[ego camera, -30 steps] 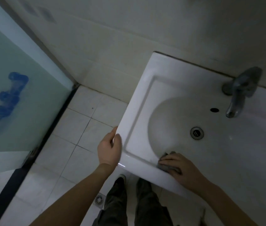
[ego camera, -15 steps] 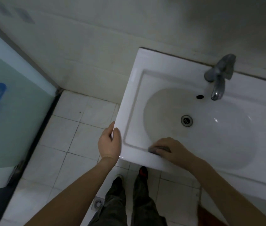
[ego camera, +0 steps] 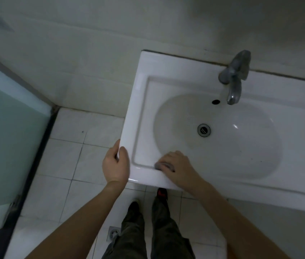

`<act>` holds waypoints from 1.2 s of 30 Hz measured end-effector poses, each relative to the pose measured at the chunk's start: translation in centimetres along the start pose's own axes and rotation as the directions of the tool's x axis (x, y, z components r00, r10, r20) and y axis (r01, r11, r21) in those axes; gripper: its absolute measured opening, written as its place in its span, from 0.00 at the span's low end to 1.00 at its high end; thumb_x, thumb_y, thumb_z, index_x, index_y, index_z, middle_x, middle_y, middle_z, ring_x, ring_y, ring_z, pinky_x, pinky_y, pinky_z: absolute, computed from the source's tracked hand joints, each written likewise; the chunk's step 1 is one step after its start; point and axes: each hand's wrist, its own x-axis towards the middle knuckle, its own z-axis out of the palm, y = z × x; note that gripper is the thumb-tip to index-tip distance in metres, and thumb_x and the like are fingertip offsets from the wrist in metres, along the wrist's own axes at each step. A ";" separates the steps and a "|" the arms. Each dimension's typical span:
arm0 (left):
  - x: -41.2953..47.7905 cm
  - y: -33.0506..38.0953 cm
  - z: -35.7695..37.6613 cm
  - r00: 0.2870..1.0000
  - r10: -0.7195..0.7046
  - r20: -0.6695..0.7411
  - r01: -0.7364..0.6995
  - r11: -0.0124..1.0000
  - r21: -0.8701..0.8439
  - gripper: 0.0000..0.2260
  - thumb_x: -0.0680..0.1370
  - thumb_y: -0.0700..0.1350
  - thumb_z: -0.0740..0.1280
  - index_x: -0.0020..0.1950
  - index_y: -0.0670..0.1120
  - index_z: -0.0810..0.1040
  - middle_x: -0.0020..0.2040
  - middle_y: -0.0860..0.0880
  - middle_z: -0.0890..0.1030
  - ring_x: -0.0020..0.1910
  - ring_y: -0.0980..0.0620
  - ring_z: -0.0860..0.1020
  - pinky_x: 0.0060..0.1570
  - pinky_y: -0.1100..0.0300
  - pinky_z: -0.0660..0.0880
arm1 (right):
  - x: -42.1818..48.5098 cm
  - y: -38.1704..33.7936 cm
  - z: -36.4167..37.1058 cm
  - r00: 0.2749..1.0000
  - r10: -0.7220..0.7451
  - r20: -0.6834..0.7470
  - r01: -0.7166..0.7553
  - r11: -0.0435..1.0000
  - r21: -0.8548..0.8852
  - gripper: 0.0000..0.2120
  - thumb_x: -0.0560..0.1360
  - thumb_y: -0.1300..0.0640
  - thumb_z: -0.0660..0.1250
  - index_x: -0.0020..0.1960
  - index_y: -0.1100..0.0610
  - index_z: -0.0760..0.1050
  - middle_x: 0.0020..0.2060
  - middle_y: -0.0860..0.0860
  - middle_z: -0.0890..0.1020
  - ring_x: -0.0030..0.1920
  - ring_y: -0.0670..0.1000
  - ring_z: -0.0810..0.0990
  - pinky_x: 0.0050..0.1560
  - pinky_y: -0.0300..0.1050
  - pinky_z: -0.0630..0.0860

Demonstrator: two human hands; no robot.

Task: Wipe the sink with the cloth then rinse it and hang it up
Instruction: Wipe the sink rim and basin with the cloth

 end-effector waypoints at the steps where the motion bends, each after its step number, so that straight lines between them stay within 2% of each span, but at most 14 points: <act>1: -0.1 0.2 0.0 1.000 0.000 0.011 0.000 1.000 -0.005 0.15 0.78 0.49 0.59 0.59 0.51 0.81 0.48 0.43 0.83 0.46 0.41 0.81 0.48 0.48 0.80 | -1.6 2.6 -1.1 0.999 0.047 -0.016 -0.048 0.999 -0.017 0.16 0.76 0.42 0.56 0.50 0.44 0.81 0.48 0.41 0.81 0.50 0.49 0.75 0.53 0.53 0.72; 5: -0.4 0.9 -0.1 1.000 0.000 -0.015 0.000 0.999 -0.035 0.16 0.79 0.46 0.58 0.60 0.56 0.81 0.42 0.50 0.83 0.36 0.55 0.76 0.38 0.58 0.75 | -6.8 9.5 -5.7 0.944 0.306 -0.121 -0.312 0.949 -0.042 0.19 0.73 0.42 0.60 0.51 0.51 0.83 0.47 0.49 0.83 0.49 0.56 0.79 0.52 0.49 0.73; 7: -0.6 1.2 0.0 1.000 0.004 -0.031 -0.005 0.999 -0.041 0.17 0.79 0.44 0.58 0.60 0.58 0.81 0.38 0.52 0.81 0.32 0.58 0.73 0.36 0.60 0.72 | -6.6 9.9 -5.8 0.940 0.323 -0.107 -0.329 0.943 -0.045 0.19 0.72 0.40 0.59 0.51 0.50 0.82 0.46 0.48 0.83 0.48 0.56 0.79 0.52 0.51 0.75; 11: -0.7 1.3 0.2 0.999 -0.006 -0.050 0.005 1.000 -0.031 0.17 0.79 0.45 0.58 0.62 0.59 0.80 0.45 0.53 0.84 0.38 0.55 0.78 0.42 0.59 0.77 | -0.6 3.8 -0.3 0.999 0.026 -0.045 -0.025 1.000 0.014 0.10 0.75 0.44 0.61 0.49 0.45 0.80 0.46 0.43 0.81 0.49 0.51 0.77 0.52 0.54 0.73; 14: -0.5 1.2 0.2 0.998 0.016 -0.056 -0.017 1.000 -0.014 0.16 0.79 0.44 0.59 0.62 0.56 0.81 0.48 0.52 0.85 0.44 0.51 0.81 0.46 0.58 0.78 | 4.9 -2.4 2.6 0.981 -0.174 -0.080 0.173 0.985 -0.025 0.07 0.75 0.51 0.65 0.52 0.48 0.79 0.51 0.44 0.79 0.56 0.50 0.72 0.55 0.48 0.66; 16: -0.6 1.3 0.3 0.998 0.026 -0.062 -0.028 0.999 -0.024 0.15 0.80 0.43 0.60 0.62 0.53 0.81 0.49 0.53 0.85 0.46 0.54 0.82 0.46 0.60 0.78 | 6.8 -2.5 2.9 0.949 -0.309 -0.058 0.304 0.949 -0.082 0.09 0.75 0.54 0.65 0.55 0.50 0.78 0.54 0.45 0.78 0.59 0.49 0.69 0.57 0.46 0.62; 18: -0.6 1.7 0.3 0.997 0.035 -0.067 -0.035 0.999 -0.008 0.16 0.81 0.41 0.60 0.63 0.53 0.81 0.48 0.56 0.85 0.45 0.56 0.82 0.44 0.65 0.78 | 8.0 -0.8 2.4 0.930 -0.364 -0.059 0.358 0.930 -0.086 0.10 0.76 0.52 0.64 0.57 0.49 0.77 0.56 0.44 0.77 0.60 0.48 0.69 0.59 0.47 0.64; 20: -0.5 1.5 0.3 0.997 0.028 -0.074 -0.029 1.000 -0.009 0.16 0.81 0.41 0.59 0.62 0.53 0.81 0.46 0.54 0.85 0.45 0.52 0.82 0.45 0.60 0.79 | 9.4 0.3 1.6 0.936 -0.326 -0.132 0.321 0.945 -0.063 0.11 0.77 0.51 0.64 0.58 0.49 0.77 0.55 0.45 0.78 0.59 0.49 0.69 0.60 0.51 0.67; 23: -0.6 1.3 0.5 0.997 0.025 -0.072 -0.026 1.000 -0.011 0.16 0.81 0.41 0.59 0.63 0.53 0.81 0.45 0.51 0.85 0.45 0.49 0.82 0.47 0.53 0.80 | 12.5 0.3 0.2 0.922 -0.293 -0.253 0.288 0.956 -0.057 0.12 0.74 0.50 0.63 0.54 0.51 0.79 0.52 0.47 0.80 0.56 0.51 0.72 0.54 0.57 0.72; 26: -0.6 1.3 0.5 0.996 0.040 -0.075 -0.042 0.999 -0.031 0.16 0.81 0.39 0.59 0.63 0.52 0.81 0.47 0.55 0.85 0.45 0.54 0.82 0.46 0.61 0.79 | 16.0 1.5 -1.7 0.899 -0.311 -0.310 0.299 0.950 -0.088 0.11 0.73 0.50 0.63 0.52 0.51 0.79 0.50 0.49 0.81 0.53 0.56 0.77 0.53 0.54 0.72; 29: -0.6 1.1 0.5 0.996 0.068 -0.064 -0.070 0.997 -0.028 0.17 0.81 0.38 0.59 0.64 0.52 0.80 0.49 0.59 0.85 0.48 0.57 0.82 0.47 0.70 0.76 | 19.9 2.0 -3.8 0.872 -0.182 -0.455 0.154 0.983 -0.098 0.07 0.72 0.53 0.68 0.49 0.53 0.80 0.47 0.51 0.82 0.49 0.59 0.77 0.51 0.47 0.67; 31: -0.5 1.1 0.5 0.995 0.079 -0.066 -0.080 0.997 -0.009 0.17 0.81 0.39 0.58 0.65 0.52 0.80 0.48 0.63 0.84 0.49 0.59 0.81 0.46 0.73 0.74 | 21.0 1.3 -4.3 0.854 -0.111 -0.509 0.088 0.994 -0.069 0.06 0.71 0.56 0.70 0.48 0.54 0.81 0.46 0.52 0.82 0.49 0.60 0.76 0.50 0.48 0.68; 33: -0.4 1.0 0.5 0.994 0.081 -0.076 -0.080 0.997 0.019 0.17 0.82 0.39 0.58 0.64 0.54 0.79 0.46 0.64 0.83 0.48 0.62 0.80 0.45 0.75 0.73 | 19.9 0.7 -3.8 0.864 -0.070 -0.498 0.076 0.997 -0.008 0.06 0.71 0.56 0.69 0.47 0.54 0.81 0.45 0.52 0.81 0.48 0.60 0.76 0.50 0.51 0.71; 36: -0.6 1.2 0.4 0.992 0.101 -0.077 -0.092 0.990 0.112 0.16 0.82 0.41 0.58 0.66 0.52 0.78 0.48 0.61 0.82 0.47 0.65 0.79 0.43 0.74 0.73 | 15.0 0.4 -0.9 0.922 -0.124 -0.368 0.149 0.988 0.038 0.10 0.72 0.50 0.63 0.47 0.51 0.81 0.45 0.49 0.81 0.50 0.58 0.77 0.50 0.53 0.71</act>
